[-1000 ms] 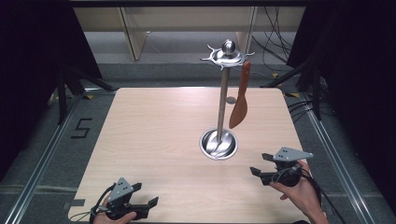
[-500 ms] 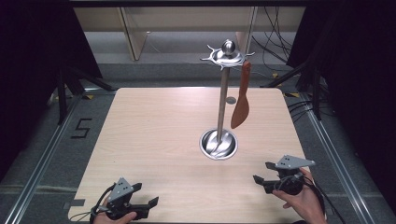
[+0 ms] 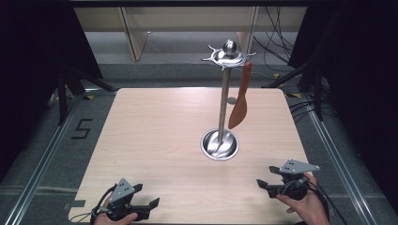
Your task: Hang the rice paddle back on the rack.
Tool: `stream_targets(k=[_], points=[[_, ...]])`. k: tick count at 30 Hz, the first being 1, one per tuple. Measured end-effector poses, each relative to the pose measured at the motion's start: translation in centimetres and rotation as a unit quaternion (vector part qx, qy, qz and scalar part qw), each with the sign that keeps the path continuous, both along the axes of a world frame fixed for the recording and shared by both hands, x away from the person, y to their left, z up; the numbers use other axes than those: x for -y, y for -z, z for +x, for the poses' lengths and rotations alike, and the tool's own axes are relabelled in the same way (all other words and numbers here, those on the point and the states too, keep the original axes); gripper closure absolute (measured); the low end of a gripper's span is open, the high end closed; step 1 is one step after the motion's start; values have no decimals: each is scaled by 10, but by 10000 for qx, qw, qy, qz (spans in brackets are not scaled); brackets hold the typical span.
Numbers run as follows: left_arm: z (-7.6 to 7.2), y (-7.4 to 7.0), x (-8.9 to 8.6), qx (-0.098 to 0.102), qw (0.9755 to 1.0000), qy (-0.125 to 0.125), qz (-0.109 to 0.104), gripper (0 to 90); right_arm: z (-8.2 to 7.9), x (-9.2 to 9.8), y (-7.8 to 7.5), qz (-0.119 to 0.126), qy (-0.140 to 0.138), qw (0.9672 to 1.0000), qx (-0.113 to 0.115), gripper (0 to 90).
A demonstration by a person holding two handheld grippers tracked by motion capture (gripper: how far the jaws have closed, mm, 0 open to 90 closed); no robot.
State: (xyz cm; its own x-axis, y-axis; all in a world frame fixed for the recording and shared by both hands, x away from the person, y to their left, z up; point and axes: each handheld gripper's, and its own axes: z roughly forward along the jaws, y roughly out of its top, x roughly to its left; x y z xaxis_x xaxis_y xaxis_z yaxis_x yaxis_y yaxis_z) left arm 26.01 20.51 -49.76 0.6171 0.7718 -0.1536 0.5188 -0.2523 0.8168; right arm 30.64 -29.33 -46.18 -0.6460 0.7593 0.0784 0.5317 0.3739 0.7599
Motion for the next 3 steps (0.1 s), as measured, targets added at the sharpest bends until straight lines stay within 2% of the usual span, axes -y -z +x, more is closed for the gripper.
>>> stream_targets(k=[1, 2, 3], points=[[-1, 0, 2, -81, 9999, -84, -79, 159, 1, 1, 0, 7, -33, 10000, 65, 290], [-1, 0, 2, -77, 9999, -100, -114, 159, 0, 1, -1, 19, 0, 10000, 34, 290], [-1, 0, 2, -77, 9999, -100, -114, 159, 1, 3, -2, 30, 28, 9999, 102, 294]])
